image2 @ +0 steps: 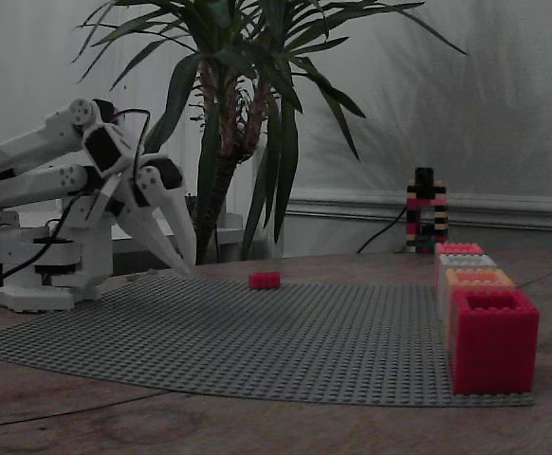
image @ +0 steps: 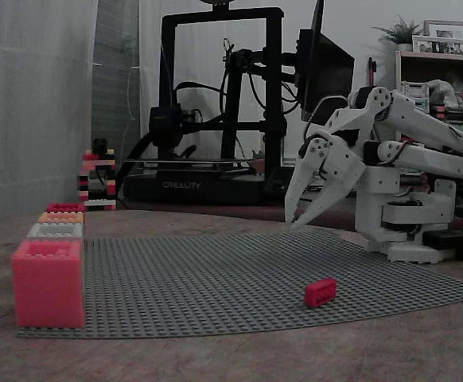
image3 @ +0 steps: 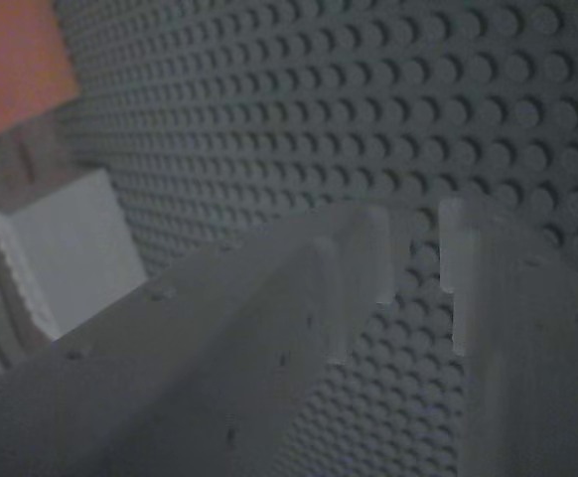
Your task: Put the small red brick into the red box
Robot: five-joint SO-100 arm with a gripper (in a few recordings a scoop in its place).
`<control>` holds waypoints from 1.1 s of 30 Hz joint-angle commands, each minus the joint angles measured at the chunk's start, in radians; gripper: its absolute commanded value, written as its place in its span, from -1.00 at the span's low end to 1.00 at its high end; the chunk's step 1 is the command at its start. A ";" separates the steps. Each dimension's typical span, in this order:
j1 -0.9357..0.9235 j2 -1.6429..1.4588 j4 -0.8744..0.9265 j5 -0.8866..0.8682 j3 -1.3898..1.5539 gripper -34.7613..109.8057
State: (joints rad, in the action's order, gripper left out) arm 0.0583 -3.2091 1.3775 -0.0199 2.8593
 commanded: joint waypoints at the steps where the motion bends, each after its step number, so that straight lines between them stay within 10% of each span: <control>1: 0.012 -0.011 0.026 -0.009 0.002 -0.52; 23: 0.012 0.021 -0.009 -0.003 -0.014 -0.52; 33: 0.084 0.526 -0.052 -0.098 -0.526 -0.52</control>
State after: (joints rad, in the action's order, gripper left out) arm 0.0890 -2.7964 1.2839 -0.0736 2.5525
